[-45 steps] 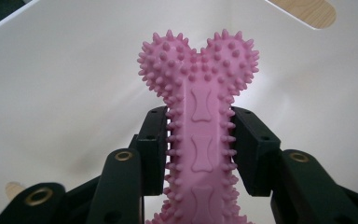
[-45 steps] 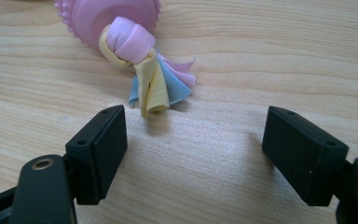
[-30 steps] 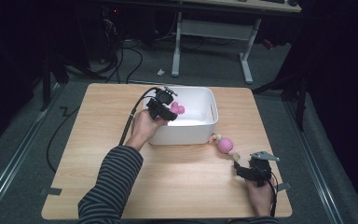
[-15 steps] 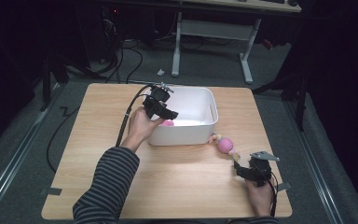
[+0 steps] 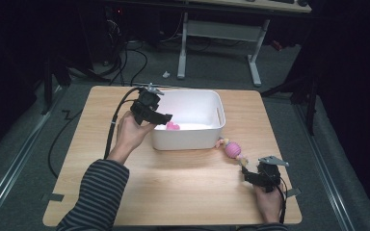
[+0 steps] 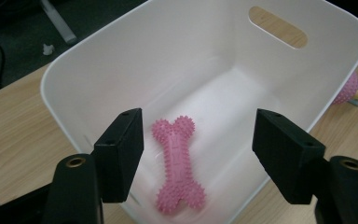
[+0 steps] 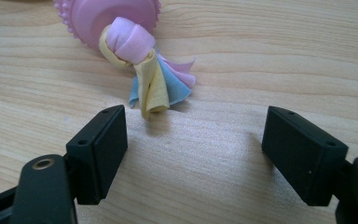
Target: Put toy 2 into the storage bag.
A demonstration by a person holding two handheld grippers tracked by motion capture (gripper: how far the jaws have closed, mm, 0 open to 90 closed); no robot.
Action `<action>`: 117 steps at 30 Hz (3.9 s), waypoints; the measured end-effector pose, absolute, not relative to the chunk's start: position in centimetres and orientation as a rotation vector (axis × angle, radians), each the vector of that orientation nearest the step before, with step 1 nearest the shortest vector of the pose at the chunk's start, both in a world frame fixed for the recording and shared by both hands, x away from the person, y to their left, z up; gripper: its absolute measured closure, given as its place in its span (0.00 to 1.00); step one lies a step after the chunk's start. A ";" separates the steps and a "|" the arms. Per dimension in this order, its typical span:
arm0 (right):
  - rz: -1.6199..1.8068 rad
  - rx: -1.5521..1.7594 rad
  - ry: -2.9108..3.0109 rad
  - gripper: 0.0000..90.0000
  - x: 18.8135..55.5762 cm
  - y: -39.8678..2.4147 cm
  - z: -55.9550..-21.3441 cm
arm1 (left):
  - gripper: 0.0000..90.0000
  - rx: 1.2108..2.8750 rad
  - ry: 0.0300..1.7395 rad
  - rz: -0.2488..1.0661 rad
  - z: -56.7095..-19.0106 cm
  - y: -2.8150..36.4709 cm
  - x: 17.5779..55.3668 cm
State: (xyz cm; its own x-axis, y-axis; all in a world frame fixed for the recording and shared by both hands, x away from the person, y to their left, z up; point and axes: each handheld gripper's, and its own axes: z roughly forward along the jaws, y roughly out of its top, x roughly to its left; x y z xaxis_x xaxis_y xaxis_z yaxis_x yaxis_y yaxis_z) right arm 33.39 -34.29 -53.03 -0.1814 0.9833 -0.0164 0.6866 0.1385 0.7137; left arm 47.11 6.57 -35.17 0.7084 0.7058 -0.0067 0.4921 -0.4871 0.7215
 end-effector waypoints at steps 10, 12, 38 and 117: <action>0.795 1.597 1.931 0.25 33.4 -34.3 -53.0 | 0.37 2.114 0.949 0.419 -35.5 10.2 45.4; 0.795 1.597 1.931 0.25 33.4 -34.3 -53.0 | 0.37 2.095 0.955 0.429 -35.6 11.1 44.8; 0.793 1.593 1.930 0.25 33.4 -34.3 -53.0 | 0.36 1.991 1.018 0.431 -39.7 16.8 40.5; 0.802 1.589 1.939 0.25 33.7 -34.3 -53.0 | 0.33 2.018 1.233 0.535 -53.6 17.2 38.1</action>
State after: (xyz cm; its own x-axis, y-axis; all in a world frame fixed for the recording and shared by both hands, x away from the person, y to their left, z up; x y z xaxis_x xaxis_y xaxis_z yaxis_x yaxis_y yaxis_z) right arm 33.66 -34.26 -53.04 -0.1900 0.9817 -0.0150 0.6845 0.1434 0.7148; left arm 38.07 17.24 -53.62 0.4610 0.8873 -0.0118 0.5973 -0.3004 0.7436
